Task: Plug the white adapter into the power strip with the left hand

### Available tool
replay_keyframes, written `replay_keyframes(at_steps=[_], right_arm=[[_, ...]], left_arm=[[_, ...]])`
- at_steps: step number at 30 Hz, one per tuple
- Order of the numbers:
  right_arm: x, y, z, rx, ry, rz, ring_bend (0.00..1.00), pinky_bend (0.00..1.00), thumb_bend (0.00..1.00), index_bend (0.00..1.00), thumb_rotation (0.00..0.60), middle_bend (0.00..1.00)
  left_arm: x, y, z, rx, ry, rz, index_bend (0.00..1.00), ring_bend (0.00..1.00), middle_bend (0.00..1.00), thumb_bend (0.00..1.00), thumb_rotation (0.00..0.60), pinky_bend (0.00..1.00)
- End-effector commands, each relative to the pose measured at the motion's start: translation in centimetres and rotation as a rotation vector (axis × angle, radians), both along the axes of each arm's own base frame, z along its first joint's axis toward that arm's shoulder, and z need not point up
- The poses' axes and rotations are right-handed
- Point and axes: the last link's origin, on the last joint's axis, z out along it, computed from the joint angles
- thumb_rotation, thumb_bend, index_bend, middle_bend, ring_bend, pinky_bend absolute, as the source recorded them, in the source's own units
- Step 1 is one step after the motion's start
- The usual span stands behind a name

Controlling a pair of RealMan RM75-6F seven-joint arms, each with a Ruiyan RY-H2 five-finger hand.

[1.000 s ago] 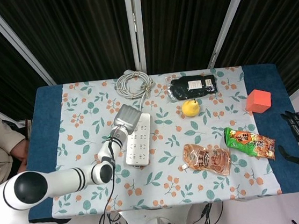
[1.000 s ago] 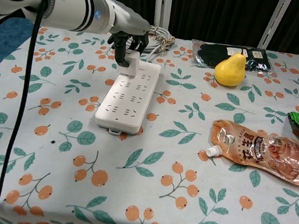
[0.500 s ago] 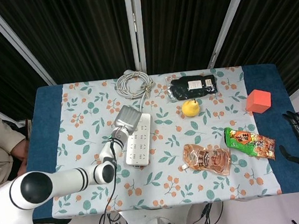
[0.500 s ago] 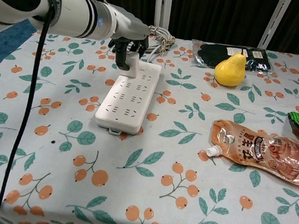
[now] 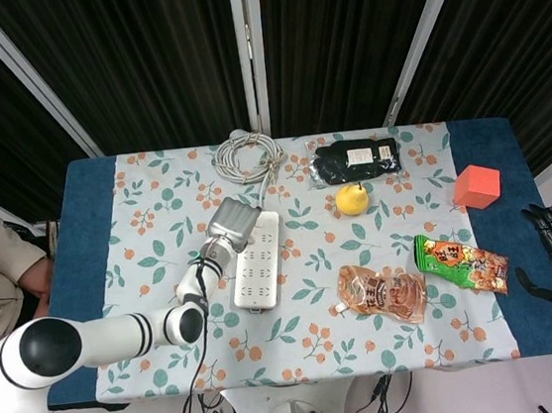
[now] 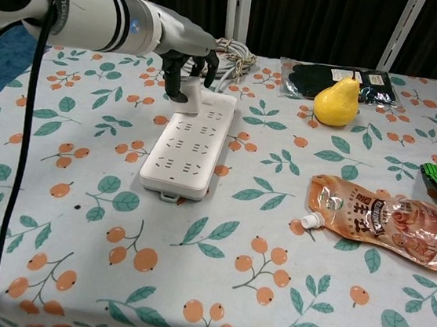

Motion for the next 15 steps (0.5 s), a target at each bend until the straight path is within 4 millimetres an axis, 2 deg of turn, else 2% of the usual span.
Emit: replay_keyframes(at_steps=[1,5,9,11,15], right_arm=[[0.0,0.0,0.0,-0.001,0.000,0.001,0.00,0.00,0.28,0.00,0.600,0.04],[0.1,0.0,0.1,-0.004,0.001,0.003,0.00,0.00,0.28,0.00,0.600,0.04],[0.1,0.0,0.1,-0.005,0.001,0.002,0.00,0.00,0.28,0.00,0.600,0.04],[0.1,0.0,0.1,-0.004,0.000,0.002,0.00,0.00,0.28,0.00,0.600,0.04],[0.2,0.0,0.0,0.002,-0.001,0.008,0.00,0.00,0.28,0.00,0.600,0.04]], left_arm=[[-0.1,-0.1,0.2,0.001,-0.005,-0.001,0.27,0.29,0.37,0.32,0.600,0.42],[0.0,-0.4,0.9,-0.002,-0.030,-0.002,0.27,0.29,0.37,0.32,0.600,0.41],[0.4,-0.9,3.0,0.021,-0.120,-0.006,0.27,0.29,0.37,0.32,0.600,0.41],[0.8,-1.0,4.2,0.051,-0.250,0.014,0.29,0.29,0.38,0.32,0.600,0.41],[1.1,-0.7,5.3,0.098,-0.644,0.104,0.47,0.41,0.49,0.34,0.600,0.48]])
